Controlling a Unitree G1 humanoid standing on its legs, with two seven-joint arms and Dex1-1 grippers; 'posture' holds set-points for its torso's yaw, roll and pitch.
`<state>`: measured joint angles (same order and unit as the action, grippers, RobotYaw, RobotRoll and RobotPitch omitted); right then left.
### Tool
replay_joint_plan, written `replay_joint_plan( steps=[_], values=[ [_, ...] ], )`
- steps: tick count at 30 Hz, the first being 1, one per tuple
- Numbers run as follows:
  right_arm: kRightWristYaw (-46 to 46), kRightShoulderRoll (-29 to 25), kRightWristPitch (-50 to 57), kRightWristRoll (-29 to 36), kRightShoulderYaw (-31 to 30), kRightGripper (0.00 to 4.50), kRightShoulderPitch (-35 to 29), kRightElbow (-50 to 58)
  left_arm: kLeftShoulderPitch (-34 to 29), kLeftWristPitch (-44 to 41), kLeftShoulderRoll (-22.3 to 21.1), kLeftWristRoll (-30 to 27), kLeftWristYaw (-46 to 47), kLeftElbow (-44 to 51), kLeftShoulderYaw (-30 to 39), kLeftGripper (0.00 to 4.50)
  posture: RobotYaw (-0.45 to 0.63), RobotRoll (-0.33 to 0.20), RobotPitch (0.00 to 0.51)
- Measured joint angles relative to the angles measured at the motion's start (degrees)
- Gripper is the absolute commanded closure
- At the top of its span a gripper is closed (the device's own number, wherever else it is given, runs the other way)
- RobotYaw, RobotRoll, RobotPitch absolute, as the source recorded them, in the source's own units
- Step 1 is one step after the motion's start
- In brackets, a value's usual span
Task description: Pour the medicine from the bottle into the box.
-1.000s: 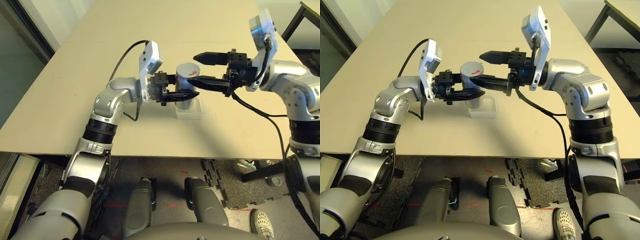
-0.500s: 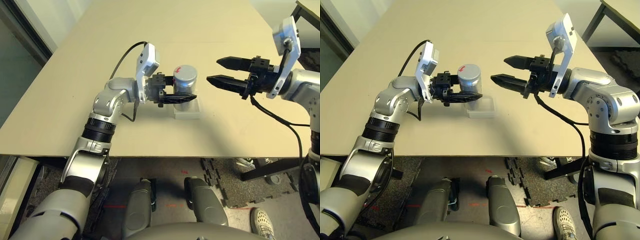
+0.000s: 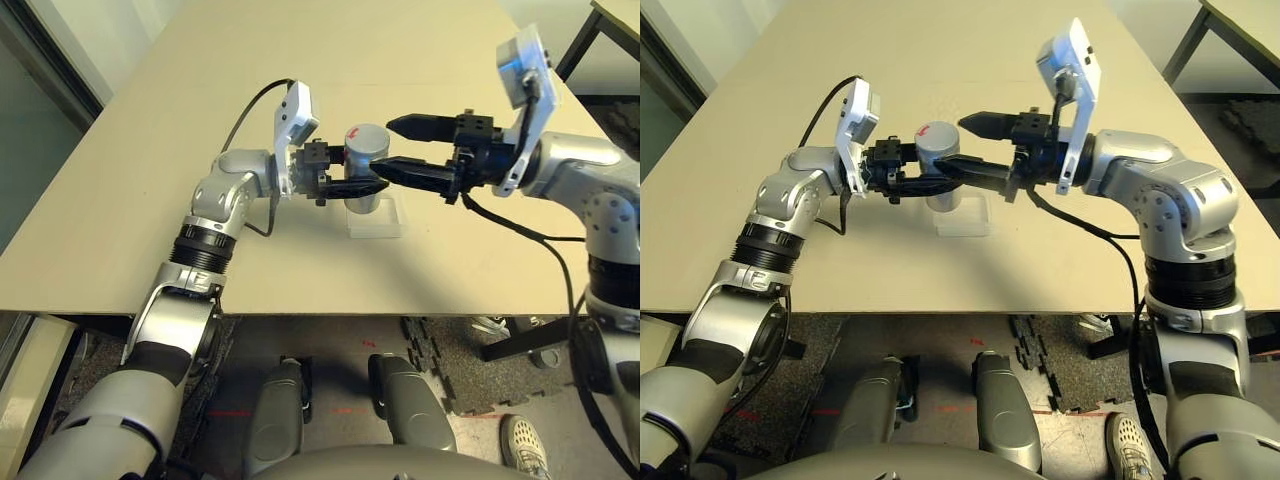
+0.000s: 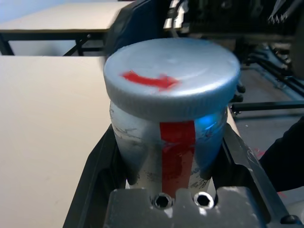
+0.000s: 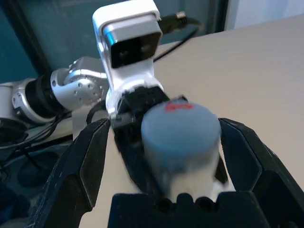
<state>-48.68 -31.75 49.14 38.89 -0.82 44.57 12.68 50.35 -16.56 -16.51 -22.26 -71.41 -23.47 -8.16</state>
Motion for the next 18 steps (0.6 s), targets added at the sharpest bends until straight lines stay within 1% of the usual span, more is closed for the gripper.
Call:
replay_joint_plan(
  steps=[7,18],
  values=[
    [-0.29,0.52,-2.66,-3.69,-1.70,0.00,0.65,-3.01,0.00,0.00,0.40,0.05,0.03,0.02,0.01,1.93,-0.18,0.000,0.143],
    [-0.27,0.92,-3.41,-4.96,-1.28,0.00,1.21,-4.22,-0.21,-0.01,0.53,0.05,0.35,0.30,0.01,1.93,-0.18,0.000,0.142]
  ],
)
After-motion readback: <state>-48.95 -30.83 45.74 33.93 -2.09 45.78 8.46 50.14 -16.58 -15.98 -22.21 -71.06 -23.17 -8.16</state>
